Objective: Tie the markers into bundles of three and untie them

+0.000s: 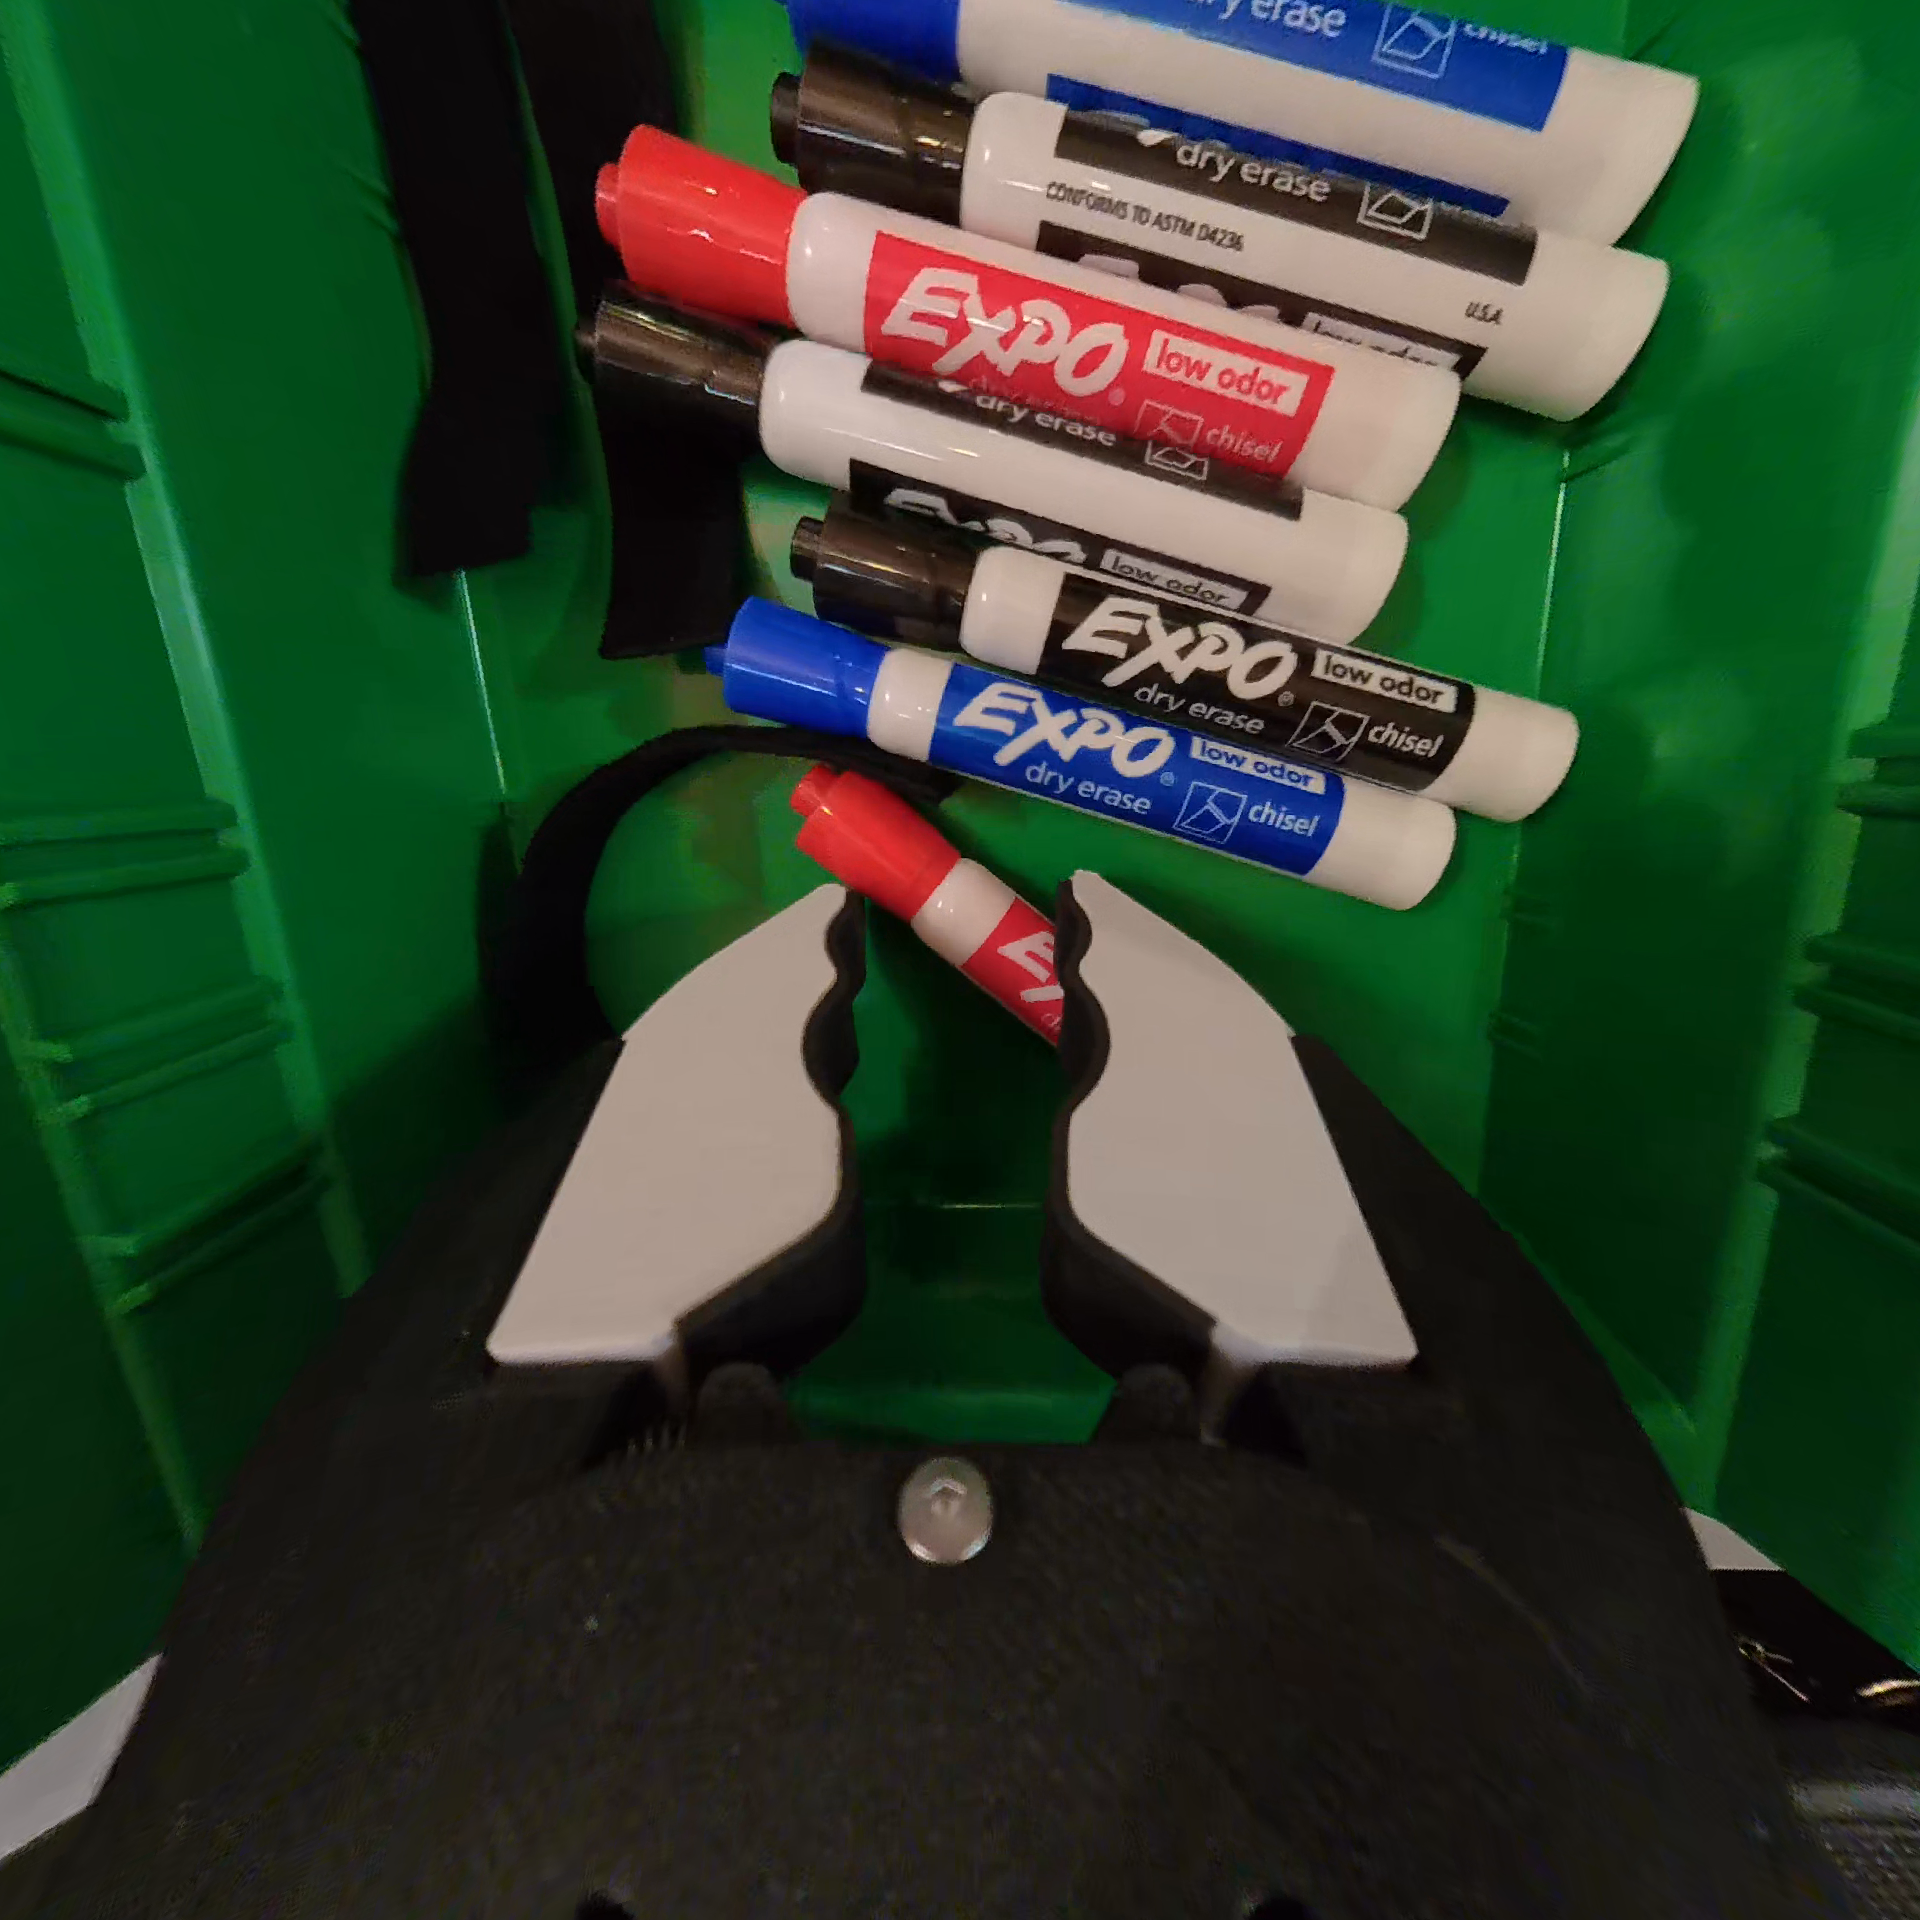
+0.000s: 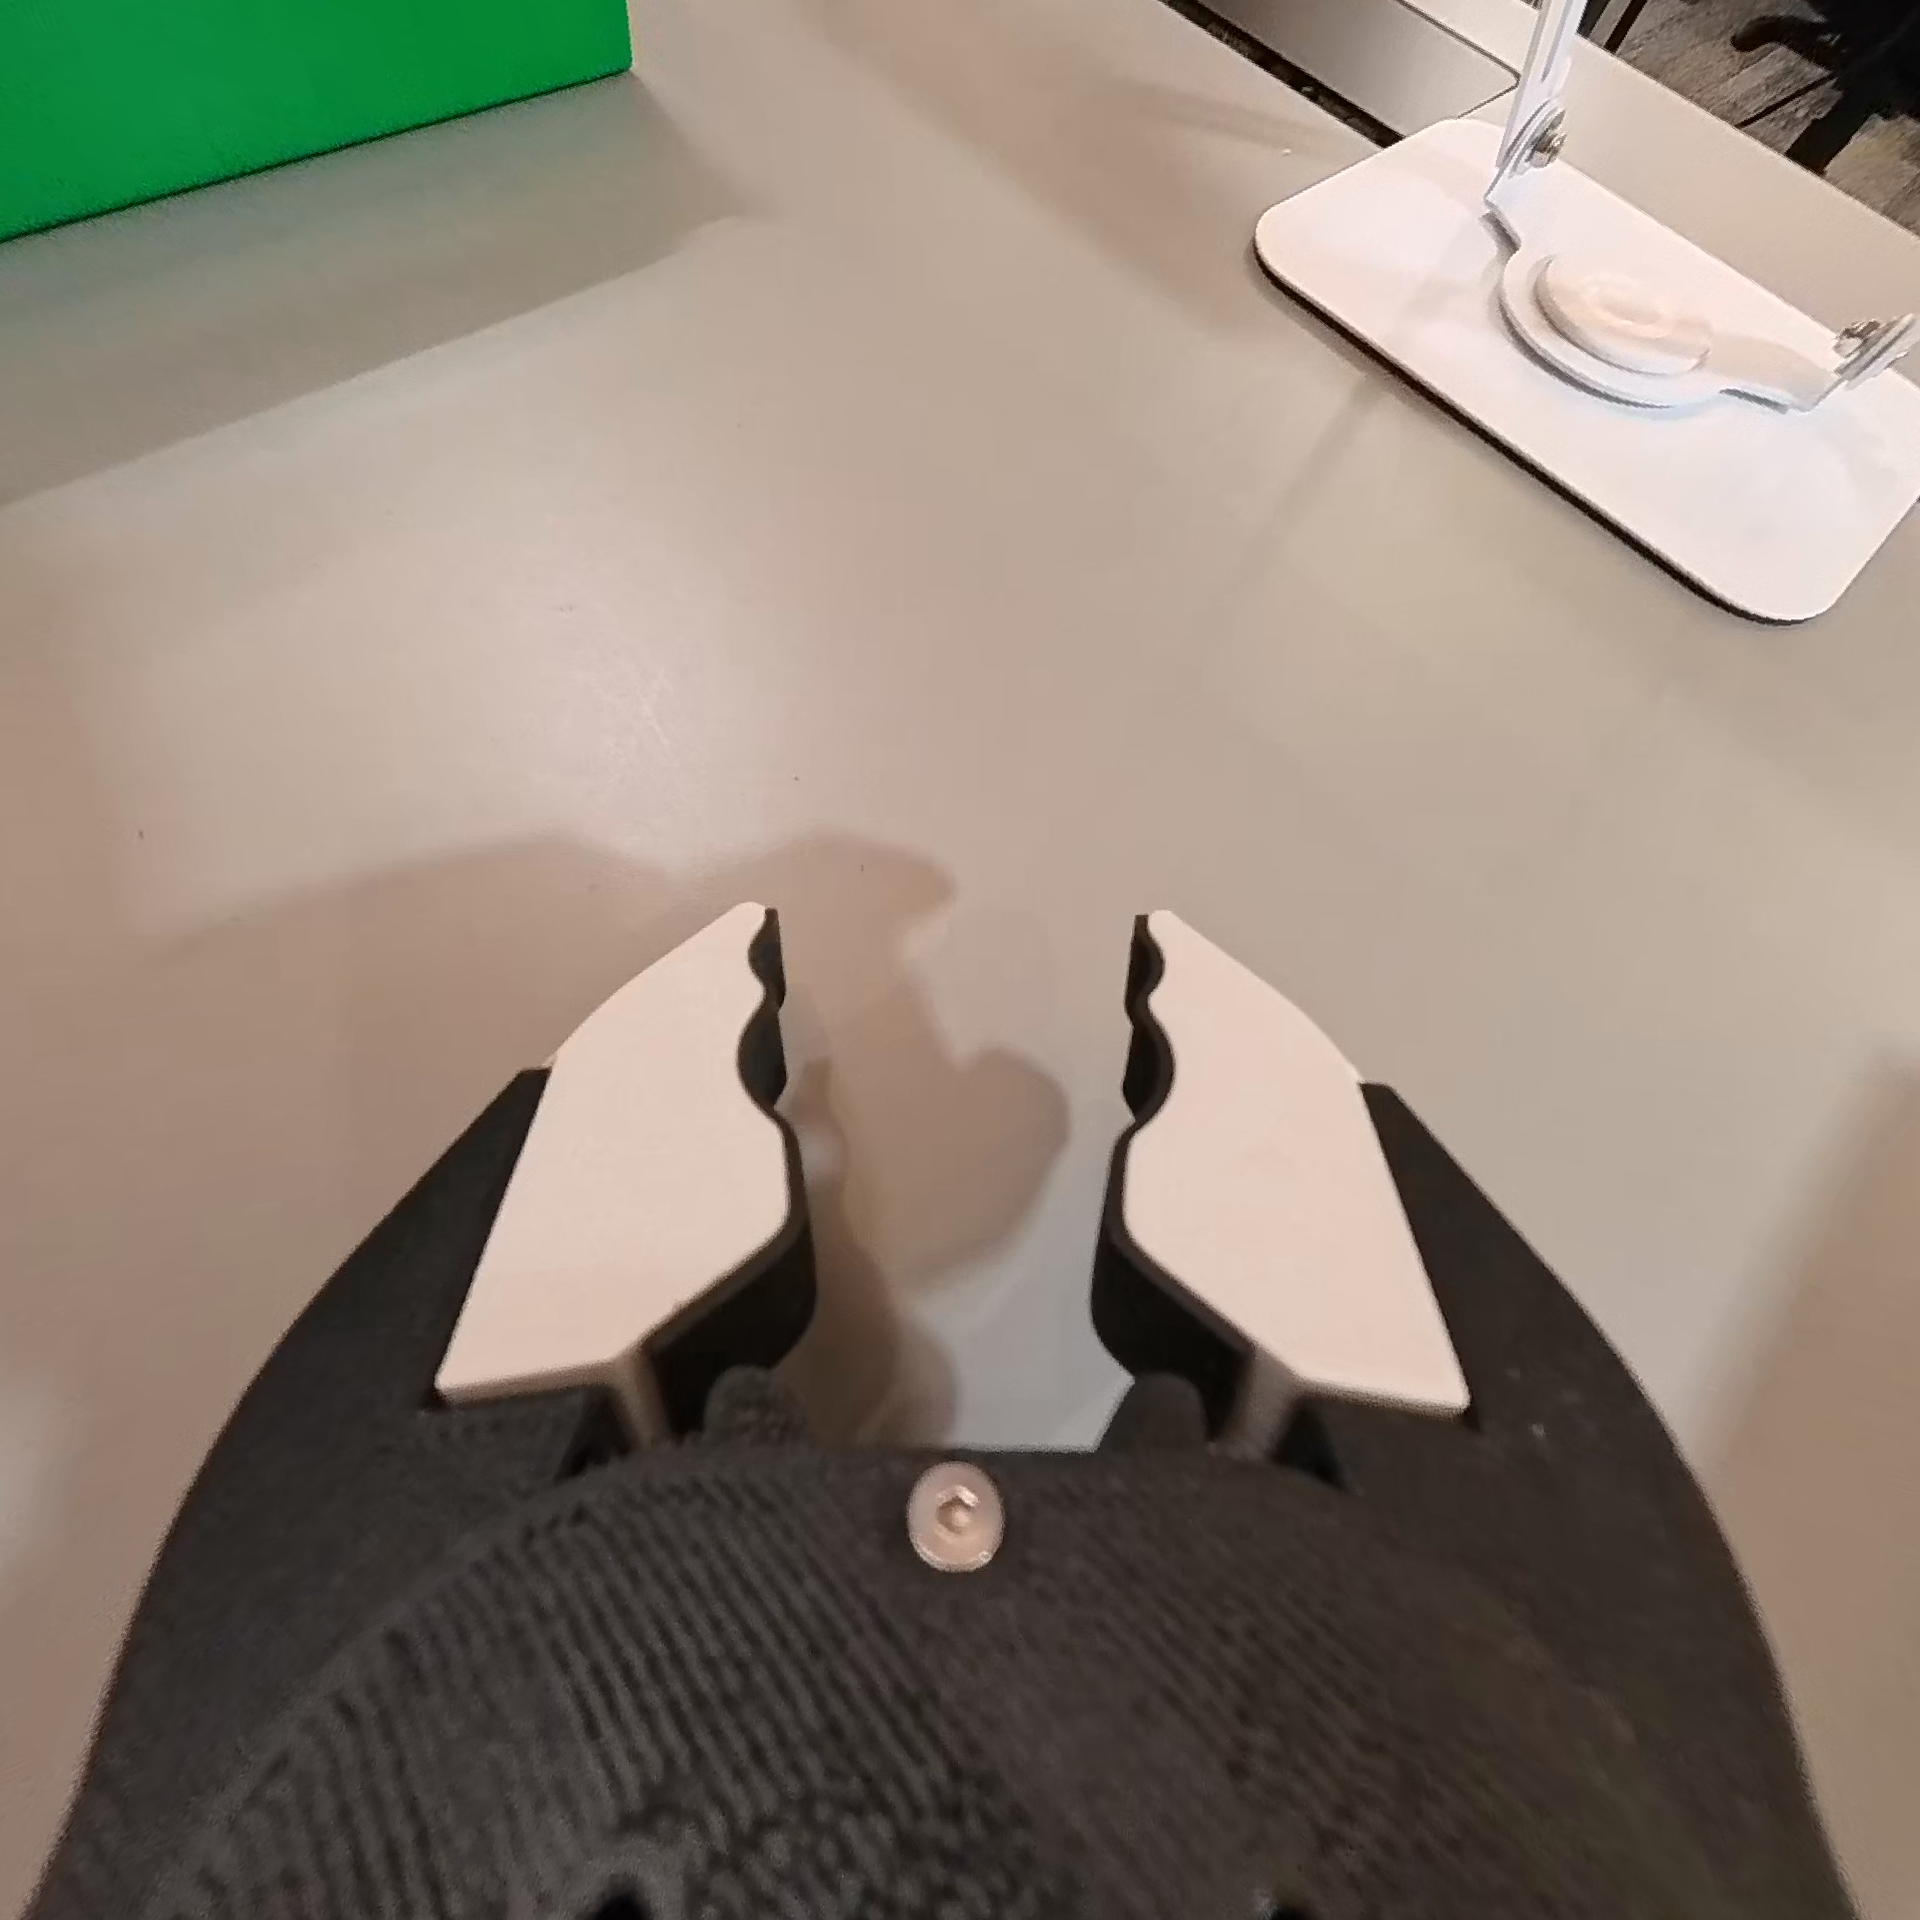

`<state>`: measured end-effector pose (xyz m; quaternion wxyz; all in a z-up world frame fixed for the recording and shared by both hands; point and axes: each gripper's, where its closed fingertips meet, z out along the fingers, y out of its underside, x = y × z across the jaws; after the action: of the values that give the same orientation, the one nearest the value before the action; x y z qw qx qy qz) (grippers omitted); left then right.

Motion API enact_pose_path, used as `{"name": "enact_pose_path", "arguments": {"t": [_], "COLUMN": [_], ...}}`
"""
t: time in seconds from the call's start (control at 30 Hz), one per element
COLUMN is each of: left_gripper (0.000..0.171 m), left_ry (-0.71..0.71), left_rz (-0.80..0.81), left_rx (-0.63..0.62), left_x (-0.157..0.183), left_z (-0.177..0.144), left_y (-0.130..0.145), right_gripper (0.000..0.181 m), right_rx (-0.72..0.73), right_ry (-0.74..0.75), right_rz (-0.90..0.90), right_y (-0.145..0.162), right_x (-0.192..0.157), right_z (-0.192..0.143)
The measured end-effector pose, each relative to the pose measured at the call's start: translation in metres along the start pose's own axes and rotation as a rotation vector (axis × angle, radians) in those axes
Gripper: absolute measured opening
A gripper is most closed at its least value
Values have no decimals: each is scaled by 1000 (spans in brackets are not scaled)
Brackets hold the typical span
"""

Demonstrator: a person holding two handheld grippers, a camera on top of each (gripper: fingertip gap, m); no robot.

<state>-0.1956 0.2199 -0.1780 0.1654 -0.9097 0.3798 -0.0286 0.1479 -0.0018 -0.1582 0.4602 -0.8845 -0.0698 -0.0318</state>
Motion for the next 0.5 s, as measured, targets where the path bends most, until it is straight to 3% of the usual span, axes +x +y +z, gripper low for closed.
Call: {"name": "enact_pose_path", "arguments": {"t": [0.5], "left_gripper": [27], "left_ry": [70], "left_rz": [-68], "left_rx": [113], "left_x": [0], "left_z": [-10], "left_y": [-16], "right_gripper": [64], "right_rx": [0], "right_ry": [0], "right_rz": [0], "right_y": [0], "right_x": [0], "right_z": [0]}}
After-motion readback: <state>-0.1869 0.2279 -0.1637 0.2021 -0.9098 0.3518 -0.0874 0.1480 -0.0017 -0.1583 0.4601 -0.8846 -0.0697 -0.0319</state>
